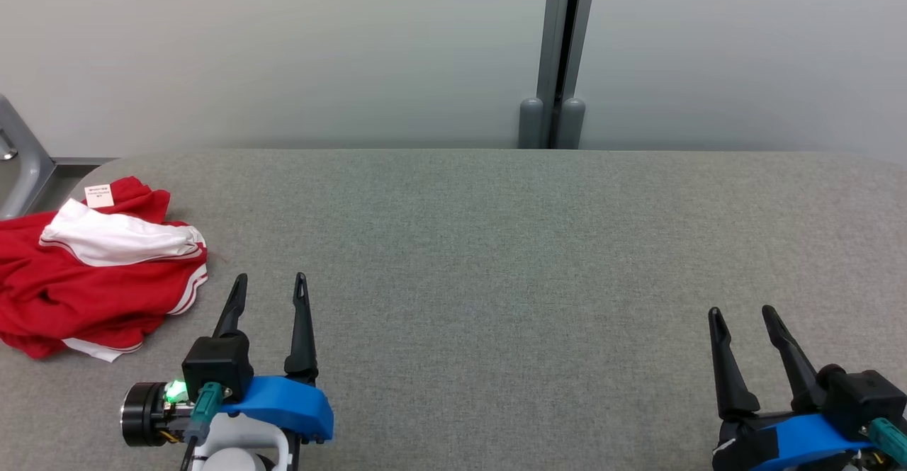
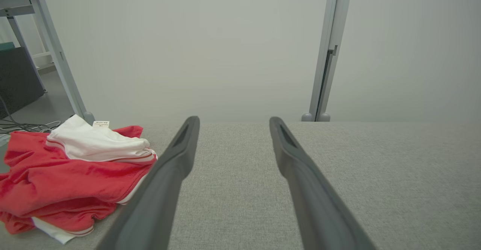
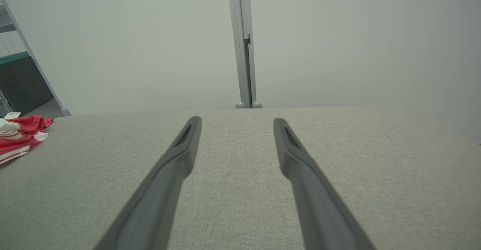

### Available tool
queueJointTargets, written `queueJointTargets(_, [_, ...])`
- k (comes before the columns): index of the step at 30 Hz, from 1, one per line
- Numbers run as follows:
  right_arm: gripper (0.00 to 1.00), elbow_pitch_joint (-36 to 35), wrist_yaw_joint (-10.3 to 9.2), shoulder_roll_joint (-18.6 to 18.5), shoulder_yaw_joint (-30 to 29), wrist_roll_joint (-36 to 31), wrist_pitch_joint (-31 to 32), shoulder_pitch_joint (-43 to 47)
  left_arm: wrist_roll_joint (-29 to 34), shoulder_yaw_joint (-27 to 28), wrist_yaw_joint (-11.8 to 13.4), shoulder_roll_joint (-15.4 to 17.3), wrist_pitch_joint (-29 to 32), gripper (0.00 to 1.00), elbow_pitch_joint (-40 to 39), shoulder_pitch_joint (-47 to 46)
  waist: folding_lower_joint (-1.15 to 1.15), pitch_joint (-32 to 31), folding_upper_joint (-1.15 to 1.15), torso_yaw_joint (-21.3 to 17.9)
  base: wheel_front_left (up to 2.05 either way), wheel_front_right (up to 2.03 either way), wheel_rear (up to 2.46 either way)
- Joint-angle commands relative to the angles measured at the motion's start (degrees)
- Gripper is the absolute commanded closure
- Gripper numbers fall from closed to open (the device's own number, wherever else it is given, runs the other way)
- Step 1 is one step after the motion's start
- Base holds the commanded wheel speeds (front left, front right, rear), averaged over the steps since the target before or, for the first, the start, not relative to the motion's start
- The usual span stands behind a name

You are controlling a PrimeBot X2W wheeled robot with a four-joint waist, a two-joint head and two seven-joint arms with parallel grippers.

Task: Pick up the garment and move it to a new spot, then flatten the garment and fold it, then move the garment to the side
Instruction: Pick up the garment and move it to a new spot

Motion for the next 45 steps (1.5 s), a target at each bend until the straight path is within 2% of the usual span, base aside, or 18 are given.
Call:
queueJointTargets(1, [0.00, -0.1, 0.03, -0.4, -0.1, -0.1, 0.2, 0.6, -0.3, -0.2, 0.1, 0.3, 0.2, 0.00, -0.3, 0.3, 0.00, 0.1, 0.00, 0.0, 0.00, 0.00, 0.00])
queueJointTargets(12, [0.00, -0.3, 0.03, -0.4, -0.1, -0.3, 0.2, 0.4, -0.7, -0.5, 0.6, 0.8, -0.1, 0.00, -0.2, -0.3, 0.00, 0.6, 0.00, 0.6, 0.00, 0.00, 0.00])
queueJointTargets(22, [0.00, -0.2, 0.03, -0.4, 0.7, -0.5, 0.4, 0.6, -1.4, 0.0, 1.4, 1.1, -0.3, 0.00, -0.4, -0.1, 0.00, 0.7, 0.00, 3.4, 0.00, 0.00, 0.00])
queueJointTargets(45, [0.00, 0.9, 0.03, -0.3, 1.6, -0.1, 0.2, 0.6, -3.2, 2.1, 3.1, 3.3, -0.8, 0.00, -2.8, 1.0, 0.00, 1.0, 0.00, 18.5, 0.00, 0.00, 0.00])
